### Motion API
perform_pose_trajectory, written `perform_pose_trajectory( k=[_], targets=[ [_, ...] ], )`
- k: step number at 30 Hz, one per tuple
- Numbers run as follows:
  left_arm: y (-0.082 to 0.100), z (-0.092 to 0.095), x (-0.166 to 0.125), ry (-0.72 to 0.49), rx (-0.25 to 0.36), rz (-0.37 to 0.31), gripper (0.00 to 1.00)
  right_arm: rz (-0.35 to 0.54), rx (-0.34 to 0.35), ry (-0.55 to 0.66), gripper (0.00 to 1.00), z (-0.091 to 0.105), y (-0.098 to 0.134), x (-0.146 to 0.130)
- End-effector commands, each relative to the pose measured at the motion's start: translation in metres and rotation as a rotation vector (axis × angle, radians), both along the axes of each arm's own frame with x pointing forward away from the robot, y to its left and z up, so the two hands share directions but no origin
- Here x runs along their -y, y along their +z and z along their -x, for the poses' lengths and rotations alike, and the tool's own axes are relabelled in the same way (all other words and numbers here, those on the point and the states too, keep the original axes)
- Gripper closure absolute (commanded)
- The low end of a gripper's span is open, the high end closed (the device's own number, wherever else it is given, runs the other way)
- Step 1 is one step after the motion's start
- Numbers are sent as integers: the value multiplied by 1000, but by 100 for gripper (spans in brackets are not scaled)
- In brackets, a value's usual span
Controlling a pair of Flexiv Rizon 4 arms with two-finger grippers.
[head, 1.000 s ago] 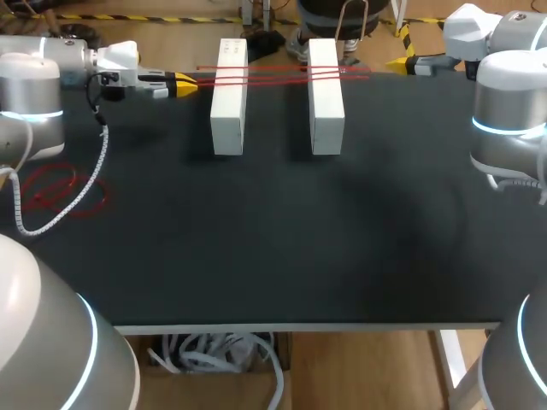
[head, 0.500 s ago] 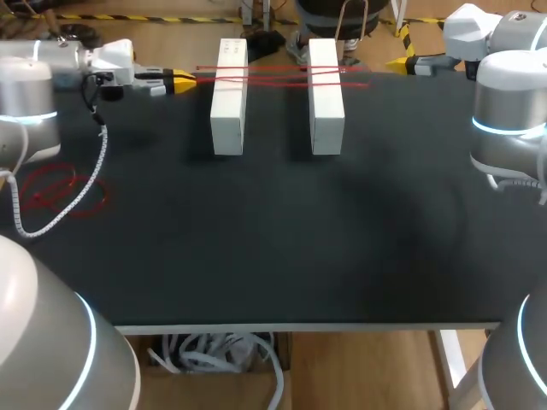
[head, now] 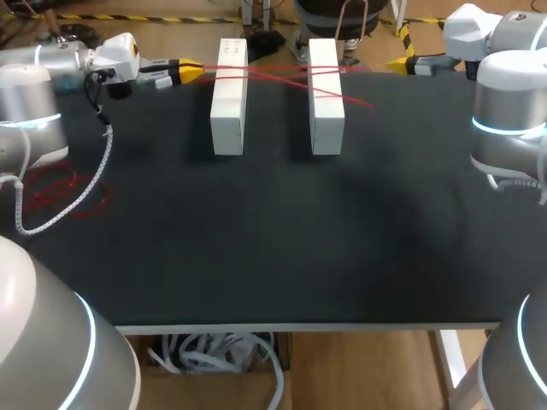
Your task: Grab the tape and strap the tape.
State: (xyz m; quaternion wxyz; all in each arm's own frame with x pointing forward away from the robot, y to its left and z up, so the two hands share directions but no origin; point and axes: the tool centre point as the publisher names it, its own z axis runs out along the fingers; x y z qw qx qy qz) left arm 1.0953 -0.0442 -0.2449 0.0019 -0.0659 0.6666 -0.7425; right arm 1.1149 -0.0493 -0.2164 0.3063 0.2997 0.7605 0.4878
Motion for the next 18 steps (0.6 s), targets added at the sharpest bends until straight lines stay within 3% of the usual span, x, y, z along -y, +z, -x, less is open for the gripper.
perform_pose_trajectory(
  k=[1,18],
  targets=[
    [16,15,0,54,-11,27,100,-1,0,1,0,0,0,1],
    [90,52,10,91,-16,205,100,-1,0,1,0,0,0,1]
  ],
)
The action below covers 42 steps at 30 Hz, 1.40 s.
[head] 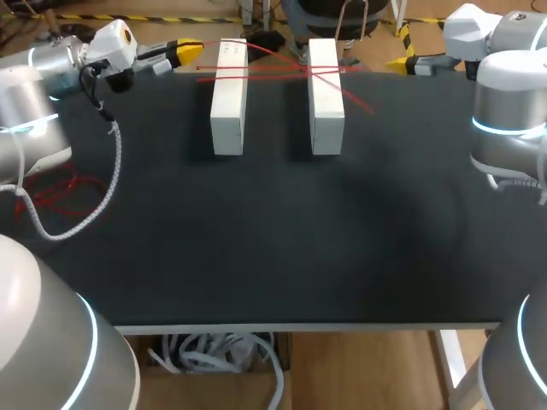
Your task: Grab the tape and strap the tape.
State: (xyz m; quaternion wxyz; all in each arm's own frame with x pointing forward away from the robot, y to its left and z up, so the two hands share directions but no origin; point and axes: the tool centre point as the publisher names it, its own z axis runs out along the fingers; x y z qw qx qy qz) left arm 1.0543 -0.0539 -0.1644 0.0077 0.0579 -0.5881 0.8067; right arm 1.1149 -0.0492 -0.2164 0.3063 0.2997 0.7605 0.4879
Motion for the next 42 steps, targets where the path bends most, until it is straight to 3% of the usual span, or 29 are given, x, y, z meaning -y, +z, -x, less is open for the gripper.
perform_pose_trajectory(
  k=[1,9,11,16,26,34,42],
  targets=[
    [13,13,0,104,-33,4,100,0,0,1,0,0,0,1],
    [45,21,-6,110,-36,105,100,0,0,1,0,0,0,1],
    [53,21,-7,97,-27,82,100,0,0,1,0,0,0,1],
    [67,23,-10,86,-6,108,100,0,0,1,0,0,0,1],
    [73,27,-13,50,13,136,100,0,0,1,0,0,0,1],
    [74,27,-14,4,-21,100,100,0,0,1,0,0,0,1],
    [73,27,-16,-17,-28,118,100,0,0,1,0,0,0,1]
  ],
)
